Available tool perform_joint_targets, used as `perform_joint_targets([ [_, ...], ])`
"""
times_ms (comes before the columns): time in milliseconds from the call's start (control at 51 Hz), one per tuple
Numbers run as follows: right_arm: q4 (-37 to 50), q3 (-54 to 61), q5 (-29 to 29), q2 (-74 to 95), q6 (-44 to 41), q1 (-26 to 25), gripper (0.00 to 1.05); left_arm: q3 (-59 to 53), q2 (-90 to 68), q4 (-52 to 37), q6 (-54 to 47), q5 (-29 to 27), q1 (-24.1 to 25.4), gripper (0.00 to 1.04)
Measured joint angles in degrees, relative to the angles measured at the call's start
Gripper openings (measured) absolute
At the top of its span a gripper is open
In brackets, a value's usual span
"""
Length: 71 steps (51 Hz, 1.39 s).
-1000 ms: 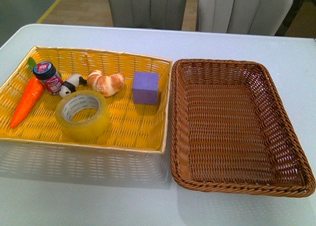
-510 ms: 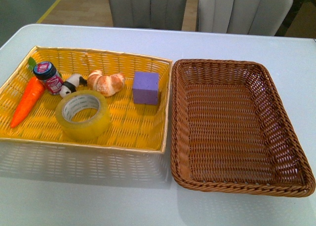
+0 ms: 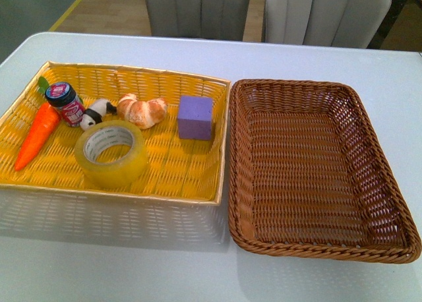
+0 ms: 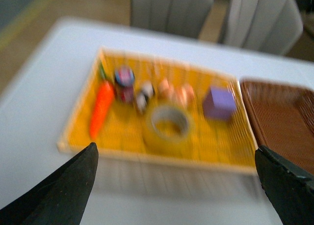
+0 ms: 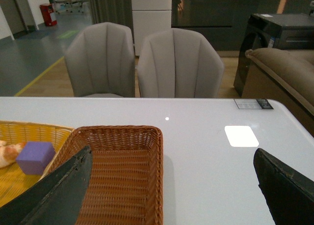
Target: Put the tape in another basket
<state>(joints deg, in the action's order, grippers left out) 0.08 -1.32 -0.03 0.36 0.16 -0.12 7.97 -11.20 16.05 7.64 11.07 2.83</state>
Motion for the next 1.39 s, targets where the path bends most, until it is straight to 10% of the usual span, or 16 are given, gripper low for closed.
perform_joint_targets([
  [412, 0.0, 0.0, 0.0, 0.0, 0.0, 0.0, 0.96, 19.1, -64.4, -33.4, 6.1, 0.0, -0.6, 0.96],
  [1392, 0.0, 0.0, 0.0, 0.0, 0.0, 0.0, 0.96, 45.7, -115.0, -37.3, 2.4, -4.7, -4.7, 0.96],
])
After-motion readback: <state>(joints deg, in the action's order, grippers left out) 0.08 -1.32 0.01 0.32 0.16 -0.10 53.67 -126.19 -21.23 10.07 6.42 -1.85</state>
